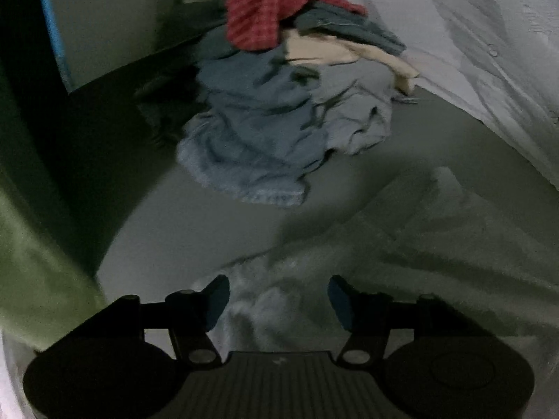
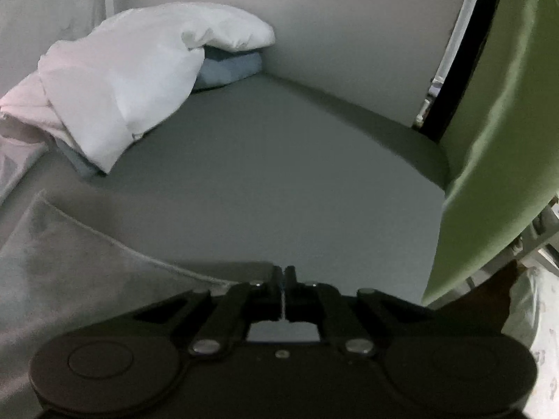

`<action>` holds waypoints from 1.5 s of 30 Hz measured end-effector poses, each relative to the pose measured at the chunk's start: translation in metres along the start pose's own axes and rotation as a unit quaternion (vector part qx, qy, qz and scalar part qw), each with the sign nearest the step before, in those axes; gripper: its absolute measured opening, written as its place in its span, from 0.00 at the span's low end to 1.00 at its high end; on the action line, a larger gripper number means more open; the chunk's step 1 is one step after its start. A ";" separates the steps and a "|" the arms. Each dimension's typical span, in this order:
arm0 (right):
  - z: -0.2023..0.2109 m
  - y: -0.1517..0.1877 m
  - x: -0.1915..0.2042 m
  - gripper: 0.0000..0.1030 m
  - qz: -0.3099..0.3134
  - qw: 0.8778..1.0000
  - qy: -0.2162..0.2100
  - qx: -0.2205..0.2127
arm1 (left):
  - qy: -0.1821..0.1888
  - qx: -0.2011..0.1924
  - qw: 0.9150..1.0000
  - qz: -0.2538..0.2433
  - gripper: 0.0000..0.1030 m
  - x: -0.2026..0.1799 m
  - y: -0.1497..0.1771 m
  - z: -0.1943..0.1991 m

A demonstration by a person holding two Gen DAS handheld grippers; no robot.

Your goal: Fold clothes

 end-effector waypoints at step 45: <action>0.026 0.056 0.004 0.64 -0.141 0.984 -0.103 0.033 | 0.095 0.060 0.994 0.013 0.68 -0.043 0.054 -0.016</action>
Point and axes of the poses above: each gripper's, at about its wrist camera, not at the fingertips, and z roughly against the way its jaws point, x to its left, y to its underside, the point moved 9 cm from there along -z, roughly the way its jaws point, and after that the axes turned 2 degrees about y, right-handed, at the moved point
